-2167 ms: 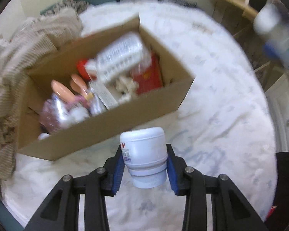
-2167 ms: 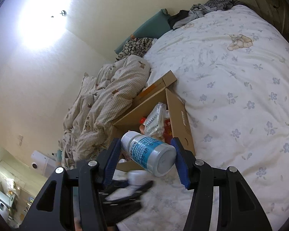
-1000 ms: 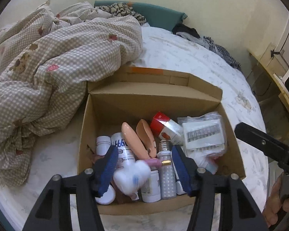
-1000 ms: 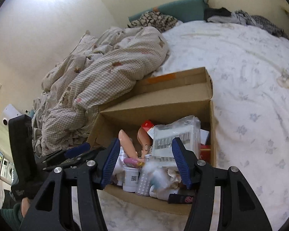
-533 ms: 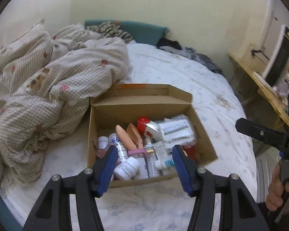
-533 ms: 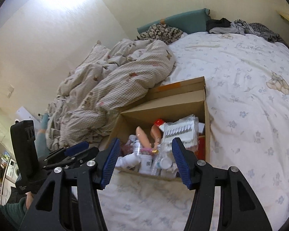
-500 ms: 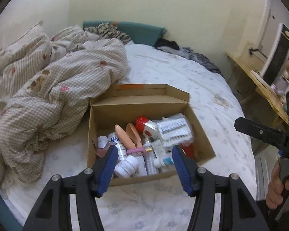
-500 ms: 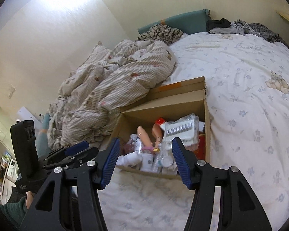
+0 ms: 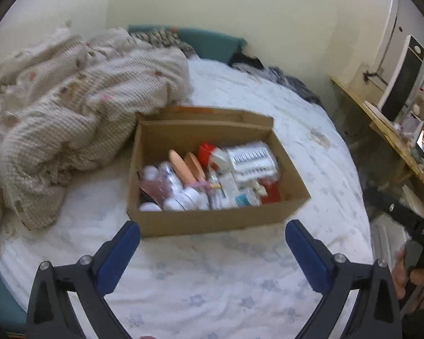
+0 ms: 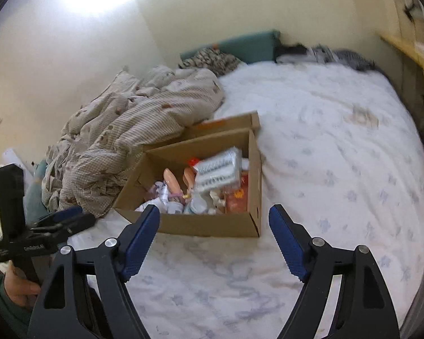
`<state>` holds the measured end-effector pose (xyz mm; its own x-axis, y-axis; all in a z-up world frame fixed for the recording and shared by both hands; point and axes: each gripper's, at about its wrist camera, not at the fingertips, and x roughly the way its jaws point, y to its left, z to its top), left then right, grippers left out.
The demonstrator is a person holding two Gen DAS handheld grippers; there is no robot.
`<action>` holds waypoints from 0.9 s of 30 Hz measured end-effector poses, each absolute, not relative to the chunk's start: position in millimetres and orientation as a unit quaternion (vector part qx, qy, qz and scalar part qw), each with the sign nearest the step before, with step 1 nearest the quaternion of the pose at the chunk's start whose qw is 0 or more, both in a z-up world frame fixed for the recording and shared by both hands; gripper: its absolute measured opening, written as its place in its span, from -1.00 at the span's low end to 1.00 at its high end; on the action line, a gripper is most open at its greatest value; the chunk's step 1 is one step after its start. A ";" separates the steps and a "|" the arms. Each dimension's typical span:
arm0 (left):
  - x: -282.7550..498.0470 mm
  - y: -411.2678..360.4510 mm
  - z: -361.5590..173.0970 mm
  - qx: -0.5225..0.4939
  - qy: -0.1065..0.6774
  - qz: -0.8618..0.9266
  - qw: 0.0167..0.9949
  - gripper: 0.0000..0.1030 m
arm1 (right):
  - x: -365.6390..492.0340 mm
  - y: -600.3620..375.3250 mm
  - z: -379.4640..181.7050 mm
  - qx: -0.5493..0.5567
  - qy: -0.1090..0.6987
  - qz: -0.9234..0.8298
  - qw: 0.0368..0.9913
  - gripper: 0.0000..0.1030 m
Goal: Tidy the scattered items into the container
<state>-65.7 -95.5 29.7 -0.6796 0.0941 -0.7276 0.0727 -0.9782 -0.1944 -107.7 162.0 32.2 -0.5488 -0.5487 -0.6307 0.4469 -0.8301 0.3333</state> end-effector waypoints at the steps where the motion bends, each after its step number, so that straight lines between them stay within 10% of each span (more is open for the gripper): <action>1: -64.1 -93.0 31.2 -0.395 -0.096 0.914 -0.006 0.99 | -107.9 161.6 30.3 0.384 -0.069 -0.876 0.283 0.60; 27: -67.0 -64.9 22.1 -0.412 -0.025 0.910 -0.030 0.98 | -83.0 101.9 5.0 0.399 -0.021 -0.857 0.327 0.60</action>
